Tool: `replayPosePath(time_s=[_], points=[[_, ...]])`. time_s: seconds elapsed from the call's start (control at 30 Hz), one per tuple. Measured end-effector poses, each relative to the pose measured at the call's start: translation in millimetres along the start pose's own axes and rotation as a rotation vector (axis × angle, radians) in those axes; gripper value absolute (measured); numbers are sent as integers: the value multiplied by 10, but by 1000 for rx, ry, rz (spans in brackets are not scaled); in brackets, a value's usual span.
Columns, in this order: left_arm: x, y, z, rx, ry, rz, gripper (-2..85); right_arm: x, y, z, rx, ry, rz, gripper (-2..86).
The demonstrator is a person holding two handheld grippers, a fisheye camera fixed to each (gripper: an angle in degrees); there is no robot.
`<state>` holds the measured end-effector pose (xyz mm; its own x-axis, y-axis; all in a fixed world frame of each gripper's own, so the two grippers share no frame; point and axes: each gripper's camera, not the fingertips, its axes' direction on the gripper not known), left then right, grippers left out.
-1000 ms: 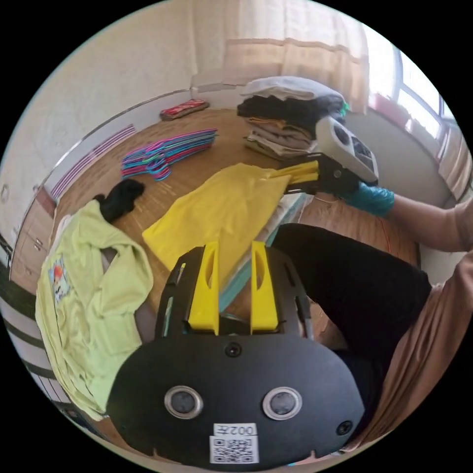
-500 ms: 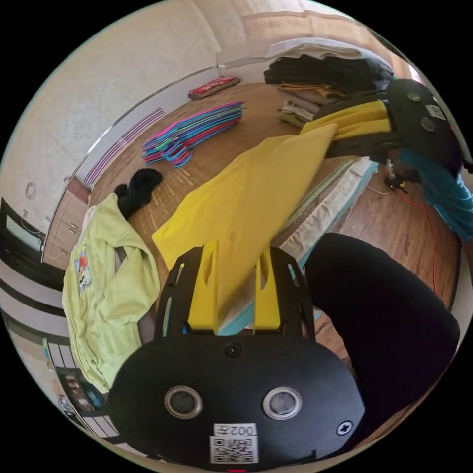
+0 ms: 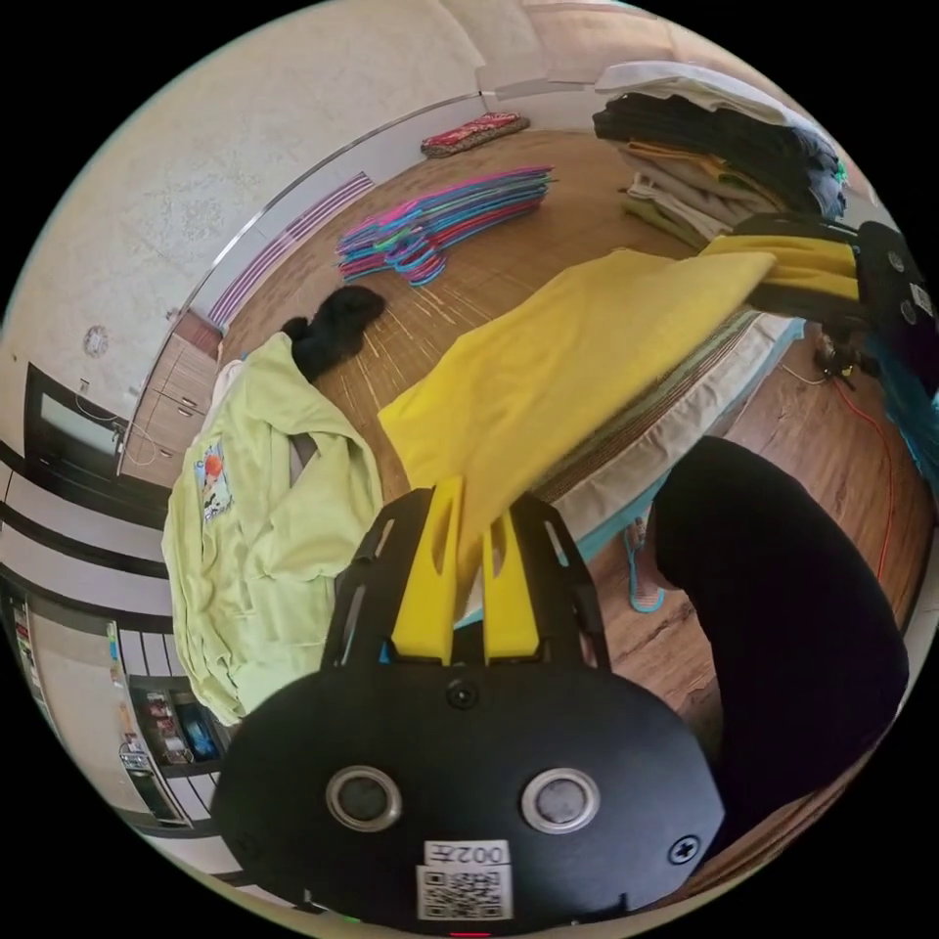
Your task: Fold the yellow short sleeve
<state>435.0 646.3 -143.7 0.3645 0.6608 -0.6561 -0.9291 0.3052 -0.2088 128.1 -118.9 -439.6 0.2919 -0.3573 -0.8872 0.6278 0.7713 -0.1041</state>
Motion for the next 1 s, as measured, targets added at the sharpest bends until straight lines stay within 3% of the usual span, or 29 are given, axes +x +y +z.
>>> replayPosePath(time_s=[0.5, 1.0], points=[[222, -12, -1506, 161, -53, 115, -8, 1107, -542, -1717, 86, 17, -198, 5], [930, -228, -2922, 349, 46, 455, -8, 2525, -352, -3511, -11, 69, -305, 1]])
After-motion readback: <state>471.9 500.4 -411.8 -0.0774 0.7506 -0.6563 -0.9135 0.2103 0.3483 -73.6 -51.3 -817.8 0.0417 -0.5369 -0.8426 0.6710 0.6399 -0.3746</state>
